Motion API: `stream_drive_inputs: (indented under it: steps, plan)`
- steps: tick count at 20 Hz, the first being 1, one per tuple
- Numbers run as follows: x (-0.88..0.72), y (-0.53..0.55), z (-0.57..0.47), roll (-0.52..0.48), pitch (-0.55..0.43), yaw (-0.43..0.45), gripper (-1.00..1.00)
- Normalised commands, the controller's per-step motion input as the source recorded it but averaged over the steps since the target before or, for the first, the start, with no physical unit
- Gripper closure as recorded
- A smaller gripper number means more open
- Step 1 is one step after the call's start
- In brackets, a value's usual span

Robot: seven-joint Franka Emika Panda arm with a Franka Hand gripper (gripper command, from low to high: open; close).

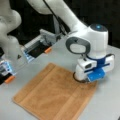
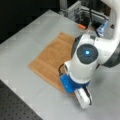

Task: Folding a towel twice

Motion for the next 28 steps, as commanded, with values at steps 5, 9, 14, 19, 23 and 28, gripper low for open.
stream_drive_inputs:
  steps: [5,9,14,19,23,28]
  plan:
    - [0.09,-0.01,-0.09,-0.149,-0.039,0.023,-1.0]
    - [0.09,0.01,-0.07,-0.171,-0.025,0.0,-1.0]
    - [0.09,0.03,-0.09,-0.187,-0.035,-0.024,-1.0]
    - [0.11,0.09,-0.12,-0.191,-0.046,-0.044,-1.0]
    - [0.14,0.12,-0.09,-0.217,-0.04,-0.046,1.0]
    - [0.13,0.13,-0.08,-0.197,-0.037,-0.042,1.0]
